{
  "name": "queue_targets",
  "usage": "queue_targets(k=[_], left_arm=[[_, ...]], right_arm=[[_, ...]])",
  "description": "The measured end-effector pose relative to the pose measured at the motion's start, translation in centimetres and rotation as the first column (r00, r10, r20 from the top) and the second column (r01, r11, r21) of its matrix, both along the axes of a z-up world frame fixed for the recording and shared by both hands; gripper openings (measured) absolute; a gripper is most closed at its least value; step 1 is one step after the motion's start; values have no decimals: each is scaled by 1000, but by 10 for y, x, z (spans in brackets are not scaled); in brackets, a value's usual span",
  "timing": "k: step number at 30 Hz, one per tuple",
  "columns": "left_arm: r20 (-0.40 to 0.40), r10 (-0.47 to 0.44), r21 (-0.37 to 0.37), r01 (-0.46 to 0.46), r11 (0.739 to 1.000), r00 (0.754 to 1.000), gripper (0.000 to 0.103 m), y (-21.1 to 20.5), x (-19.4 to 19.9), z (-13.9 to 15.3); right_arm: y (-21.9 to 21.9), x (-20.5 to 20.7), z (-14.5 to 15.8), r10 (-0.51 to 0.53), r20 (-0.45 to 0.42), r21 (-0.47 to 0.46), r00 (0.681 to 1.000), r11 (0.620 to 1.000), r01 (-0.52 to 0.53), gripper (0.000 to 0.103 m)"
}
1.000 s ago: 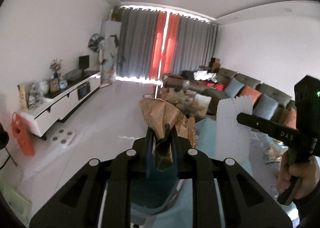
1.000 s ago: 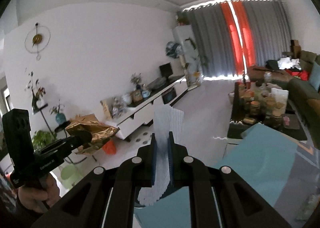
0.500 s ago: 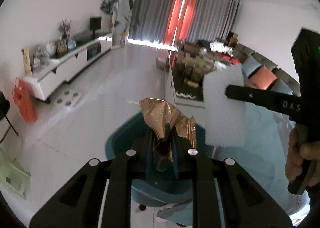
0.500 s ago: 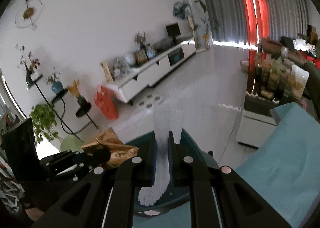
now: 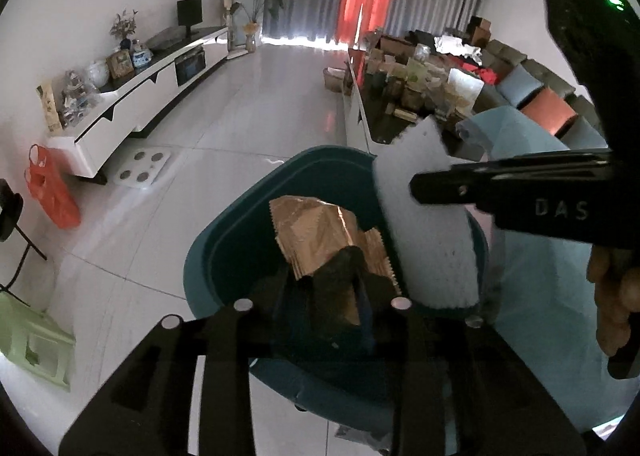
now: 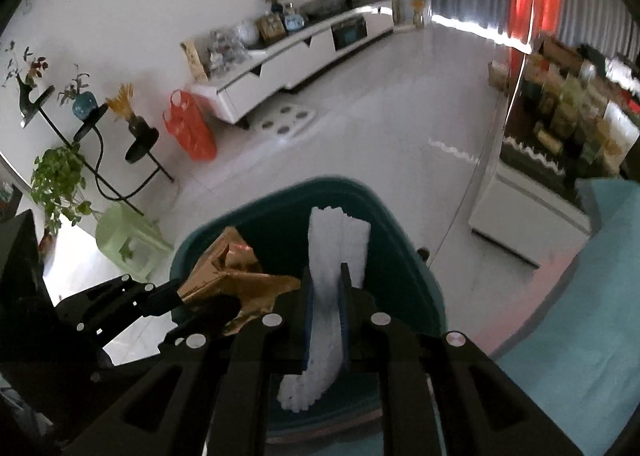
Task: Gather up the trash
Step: 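Carry both items over the teal bin and open both tools, then move both open tools back over the table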
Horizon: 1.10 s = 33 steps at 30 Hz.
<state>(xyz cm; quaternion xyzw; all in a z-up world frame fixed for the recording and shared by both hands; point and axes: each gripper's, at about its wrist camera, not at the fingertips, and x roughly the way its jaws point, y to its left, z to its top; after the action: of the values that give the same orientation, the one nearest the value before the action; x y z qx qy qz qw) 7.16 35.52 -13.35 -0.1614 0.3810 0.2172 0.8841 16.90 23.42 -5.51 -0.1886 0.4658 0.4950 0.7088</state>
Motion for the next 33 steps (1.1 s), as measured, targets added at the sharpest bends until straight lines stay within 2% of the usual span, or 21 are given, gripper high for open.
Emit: queue_targets(k=[1, 3, 6, 9, 10, 14, 17, 19, 25, 28, 33], left_arm=[[-7, 2, 6, -2, 1000, 1000, 33, 1, 4, -3], [-5, -2, -1, 2, 1000, 1000, 43, 1, 4, -4], [-14, -1, -7, 1, 1000, 1000, 57, 5, 4, -6], [-6, -3, 9, 3, 1000, 1000, 63, -1, 6, 0], [3, -3, 16, 3, 1000, 1000, 68, 0, 8, 1], [31, 3, 37, -5, 999, 1000, 76, -9, 0, 20], [74, 19, 60, -23, 998, 997, 86, -22, -10, 43], [114, 36, 86, -46, 995, 993, 96, -27, -16, 57], [211, 65, 108, -90, 990, 975, 98, -41, -35, 99], [252, 66, 139, -103, 985, 966, 98, -61, -43, 115], [350, 46, 196, -121, 973, 935, 98, -96, -50, 146]], right_arm=[[0, -1, -1, -3, 7, -5, 1000, 1000, 3, 20], [-1, 2, -3, -13, 0, -4, 1000, 1000, 13, 33], [-6, 7, -3, -28, 4, 7, 1000, 1000, 28, 37], [-13, 11, 2, -44, 7, 32, 999, 999, 44, 37], [-15, 13, 3, -46, 1, 38, 999, 998, 46, 37], [-32, 15, 19, -70, 4, 96, 998, 993, 69, 41], [-49, 15, 36, -95, 26, 155, 995, 984, 90, 48], [-67, 11, 51, -118, 59, 209, 991, 972, 103, 61], [-117, 3, 89, -207, 151, 338, 967, 930, 147, 81], [-142, 1, 101, -244, 184, 378, 952, 912, 160, 87], [-186, -9, 120, -300, 236, 451, 924, 876, 170, 96]])
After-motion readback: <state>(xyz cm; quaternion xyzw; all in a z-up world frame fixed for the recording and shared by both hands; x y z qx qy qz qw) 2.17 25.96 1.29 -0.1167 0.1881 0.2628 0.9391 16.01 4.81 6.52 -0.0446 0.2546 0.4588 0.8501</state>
